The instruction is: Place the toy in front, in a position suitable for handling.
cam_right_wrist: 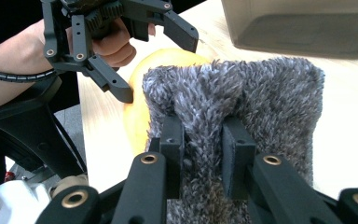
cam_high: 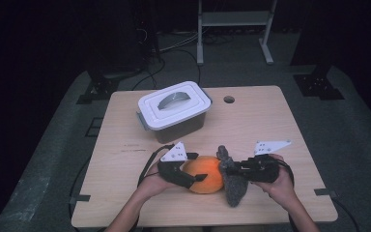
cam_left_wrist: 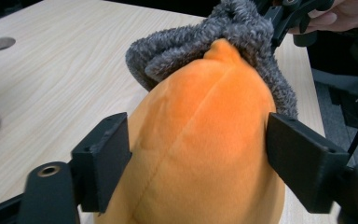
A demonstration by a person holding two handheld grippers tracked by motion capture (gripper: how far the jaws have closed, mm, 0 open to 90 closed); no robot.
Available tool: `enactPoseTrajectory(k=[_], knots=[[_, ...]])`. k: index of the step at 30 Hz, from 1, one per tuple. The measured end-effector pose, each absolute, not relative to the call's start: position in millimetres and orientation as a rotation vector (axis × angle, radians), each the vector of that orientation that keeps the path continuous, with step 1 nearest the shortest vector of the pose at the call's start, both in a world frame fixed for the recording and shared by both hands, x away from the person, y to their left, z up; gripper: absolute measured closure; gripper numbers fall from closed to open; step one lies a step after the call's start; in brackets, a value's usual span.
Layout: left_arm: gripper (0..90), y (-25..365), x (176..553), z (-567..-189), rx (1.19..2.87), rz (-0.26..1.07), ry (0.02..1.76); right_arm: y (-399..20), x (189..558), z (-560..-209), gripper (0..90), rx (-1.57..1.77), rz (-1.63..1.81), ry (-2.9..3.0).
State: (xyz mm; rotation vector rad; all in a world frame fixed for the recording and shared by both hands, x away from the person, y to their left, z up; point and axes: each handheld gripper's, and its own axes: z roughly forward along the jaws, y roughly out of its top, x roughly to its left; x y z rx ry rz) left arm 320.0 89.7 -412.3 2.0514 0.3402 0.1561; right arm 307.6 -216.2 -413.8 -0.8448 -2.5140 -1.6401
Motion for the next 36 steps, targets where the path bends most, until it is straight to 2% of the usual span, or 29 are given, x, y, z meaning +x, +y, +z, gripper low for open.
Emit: enactPoseTrajectory(k=[1, 4, 9, 15, 17, 23, 30, 36], knots=[[31.8, 89, 319, -413, 2.045, 0.167, 0.334, -217, 308, -414, 72.8, -0.857, -1.636, -2.511], [36.3, 87, 318, -414, 2.043, 0.173, 0.337, -217, 307, -410, 72.9, -0.860, -1.647, -2.527], [34.2, 77, 313, -414, 2.042, 0.184, 0.321, -213, 298, -391, 73.1, -0.779, -1.736, -2.522], [19.5, 78, 316, -415, 2.056, 0.166, 0.305, -214, 303, -406, 73.1, -0.801, -1.647, -2.552], [19.5, 78, 318, -416, 2.055, 0.160, 0.307, -215, 304, -406, 73.0, -0.807, -1.645, -2.555], [31.8, 82, 315, -413, 2.052, 0.079, 0.249, -224, 309, -412, 72.8, -0.867, -1.615, -2.576], [34.1, 82, 316, -416, 2.047, 0.094, 0.268, -232, 312, -415, 72.9, -0.915, -1.606, -2.556], [33.4, 80, 315, -417, 2.045, 0.101, 0.263, -229, 305, -396, 73.3, -0.838, -1.693, -2.552]])
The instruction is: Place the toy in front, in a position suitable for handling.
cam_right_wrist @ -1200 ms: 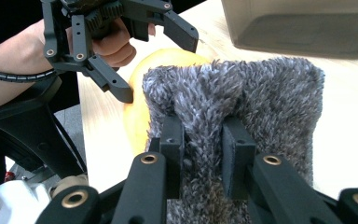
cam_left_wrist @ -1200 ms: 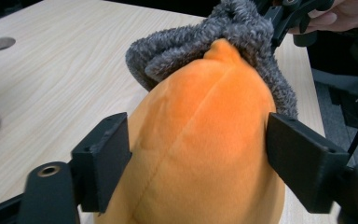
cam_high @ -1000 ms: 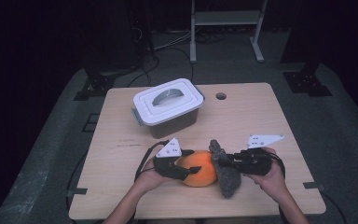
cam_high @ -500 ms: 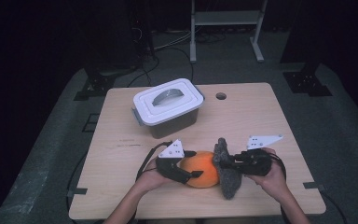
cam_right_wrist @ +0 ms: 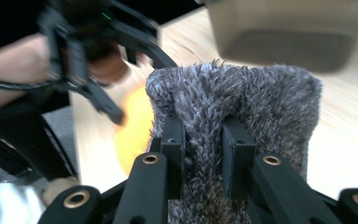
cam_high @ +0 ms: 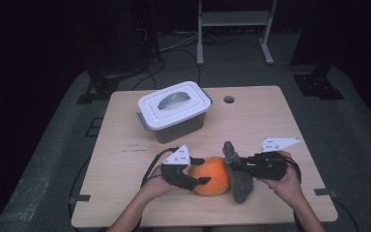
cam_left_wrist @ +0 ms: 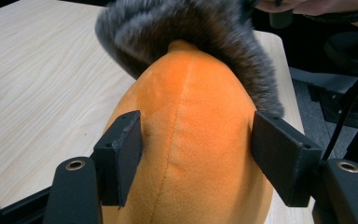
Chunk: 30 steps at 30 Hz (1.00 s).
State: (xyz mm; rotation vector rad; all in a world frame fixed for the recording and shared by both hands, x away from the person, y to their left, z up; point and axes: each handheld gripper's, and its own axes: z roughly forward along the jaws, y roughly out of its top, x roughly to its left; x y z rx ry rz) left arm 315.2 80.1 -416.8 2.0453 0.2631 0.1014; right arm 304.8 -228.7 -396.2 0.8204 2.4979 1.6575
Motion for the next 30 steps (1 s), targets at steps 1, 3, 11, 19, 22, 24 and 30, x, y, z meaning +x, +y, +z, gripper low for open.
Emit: enactPoseTrajectory(k=[1, 3, 11, 19, 22, 24, 30], knots=[[32.4, 80, 315, -416, 2.047, 0.104, 0.256, -224, 303, -395, 73.3, 0.786, 1.630, 2.525], [28.6, 81, 315, -415, 2.051, 0.106, 0.257, -220, 304, -400, 73.2, 0.780, 1.594, 2.562], [14.2, 84, 323, -425, 2.076, 0.046, 0.286, -229, 308, -411, 72.9, 0.832, 1.590, 2.598], [44.9, 90, 319, -416, 2.073, 0.071, 0.241, -225, 303, -397, 74.3, 0.816, 1.589, 2.567], [45.7, 90, 318, -411, 2.054, 0.087, 0.240, -223, 301, -390, 74.4, 0.790, 1.655, 2.545], [46.1, 90, 315, -407, 2.057, 0.115, 0.229, -215, 298, -387, 74.3, 0.752, 1.662, 2.547], [36.4, 90, 317, -413, 2.061, 0.094, 0.212, -210, 302, -402, 74.2, 0.766, 1.607, 2.619]])
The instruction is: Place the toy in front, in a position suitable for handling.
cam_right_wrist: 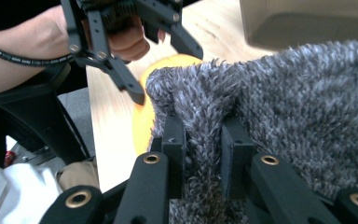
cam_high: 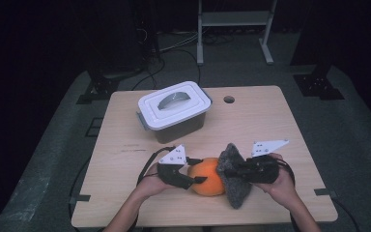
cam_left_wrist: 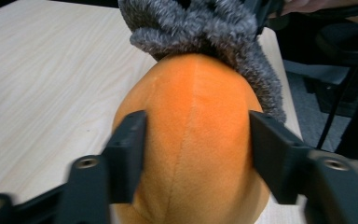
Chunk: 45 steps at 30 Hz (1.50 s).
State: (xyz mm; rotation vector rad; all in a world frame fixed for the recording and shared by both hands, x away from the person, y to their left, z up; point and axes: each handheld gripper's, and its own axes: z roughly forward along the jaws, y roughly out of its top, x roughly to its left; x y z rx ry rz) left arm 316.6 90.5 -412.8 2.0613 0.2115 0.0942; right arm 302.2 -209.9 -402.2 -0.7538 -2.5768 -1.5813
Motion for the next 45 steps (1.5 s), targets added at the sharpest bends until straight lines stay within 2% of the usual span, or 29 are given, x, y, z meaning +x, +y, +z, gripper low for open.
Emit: enactPoseTrajectory(k=[3, 7, 10, 11, 14, 16, 20, 23, 27, 31, 34, 38, 43, 45], knots=[[28.9, 91, 317, -414, 2.060, 0.085, 0.182, -215, 303, -407, 74.2, -0.759, -1.568, -2.568], [16.2, 93, 321, -419, 2.090, 0.075, 0.228, -223, 305, -409, 74.2, -0.796, -1.536, -2.575], [16.0, 94, 325, -427, 2.092, 0.023, 0.253, -230, 308, -411, 74.3, -0.839, -1.536, -2.540], [20.2, 92, 325, -432, 2.098, -0.006, 0.247, -229, 308, -410, 74.3, -0.839, -1.537, -2.535], [35.0, 93, 323, -426, 2.085, 0.014, 0.244, -227, 305, -403, 74.6, -0.836, -1.557, -2.564], [41.3, 94, 322, -424, 2.074, 0.020, 0.244, -225, 302, -395, 75.0, -0.819, -1.620, -2.549], [44.6, 93, 317, -410, 2.050, 0.089, 0.217, -215, 297, -386, 75.0, -0.740, -1.688, -2.527], [45.1, 96, 315, -404, 2.050, 0.124, 0.225, -213, 300, -394, 75.0, -0.765, -1.658, -2.537], [45.3, 100, 317, -402, 2.035, 0.119, 0.241, -217, 306, -408, 74.8, -0.837, -1.585, -2.563], [44.7, 98, 317, -401, 2.028, 0.118, 0.242, -212, 301, -394, 74.7, -0.791, -1.676, -2.536], [40.8, 97, 316, -402, 2.033, 0.124, 0.252, -210, 299, -392, 74.7, -0.777, -1.689, -2.545], [32.4, 93, 316, -405, 2.032, 0.118, 0.249, -210, 304, -408, 74.9, -0.816, -1.608, -2.558], [14.7, 91, 319, -411, 2.043, 0.103, 0.272, -221, 310, -415, 74.8, -0.875, -1.602, -2.537], [13.1, 88, 321, -418, 2.075, 0.094, 0.288, -224, 312, -416, 74.8, -0.892, -1.602, -2.528]])
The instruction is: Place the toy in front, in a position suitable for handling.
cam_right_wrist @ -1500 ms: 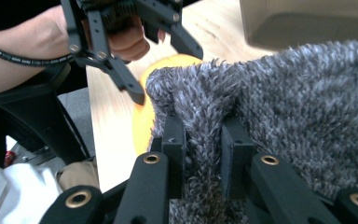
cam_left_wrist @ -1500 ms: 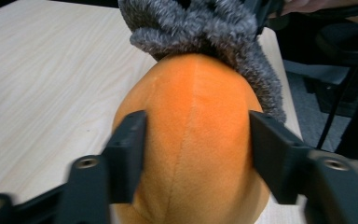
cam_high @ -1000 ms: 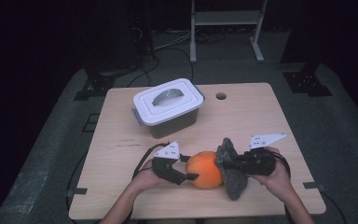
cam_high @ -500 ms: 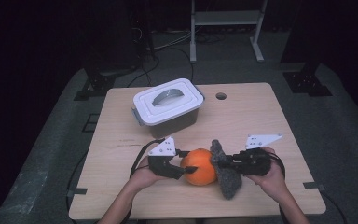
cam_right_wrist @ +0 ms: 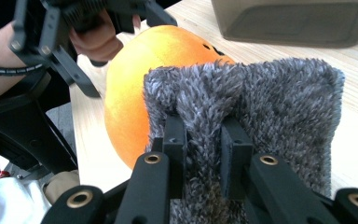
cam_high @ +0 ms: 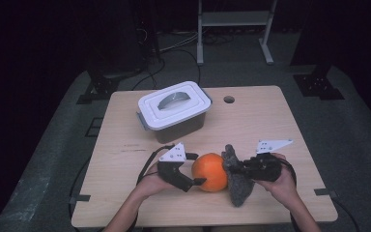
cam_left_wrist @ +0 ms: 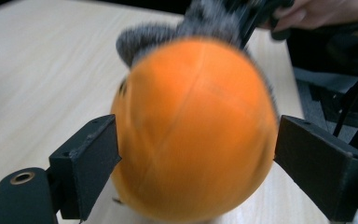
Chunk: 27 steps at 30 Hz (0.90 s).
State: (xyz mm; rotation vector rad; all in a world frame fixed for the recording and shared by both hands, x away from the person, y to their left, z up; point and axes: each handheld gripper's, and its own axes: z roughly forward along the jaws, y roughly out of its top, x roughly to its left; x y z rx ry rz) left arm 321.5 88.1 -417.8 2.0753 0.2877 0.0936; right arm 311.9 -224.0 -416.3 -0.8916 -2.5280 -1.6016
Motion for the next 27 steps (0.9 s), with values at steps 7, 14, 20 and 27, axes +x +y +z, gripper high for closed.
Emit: enactPoseTrajectory(k=[7, 14, 20, 27], knots=[[37.1, 90, 320, -415, 2.059, 0.078, 0.273, -226, 310, -414, 74.8, -0.891, -1.605, -2.525], [42.5, 88, 314, -405, 2.075, 0.101, 0.246, -214, 298, -389, 74.8, -0.759, -1.733, -2.510], [28.2, 86, 314, -406, 2.069, 0.117, 0.249, -217, 303, -402, 74.7, -0.775, -1.677, -2.513], [21.3, 83, 314, -411, 2.083, 0.072, 0.247, -220, 305, -405, 74.5, -0.796, -1.670, -2.512]])
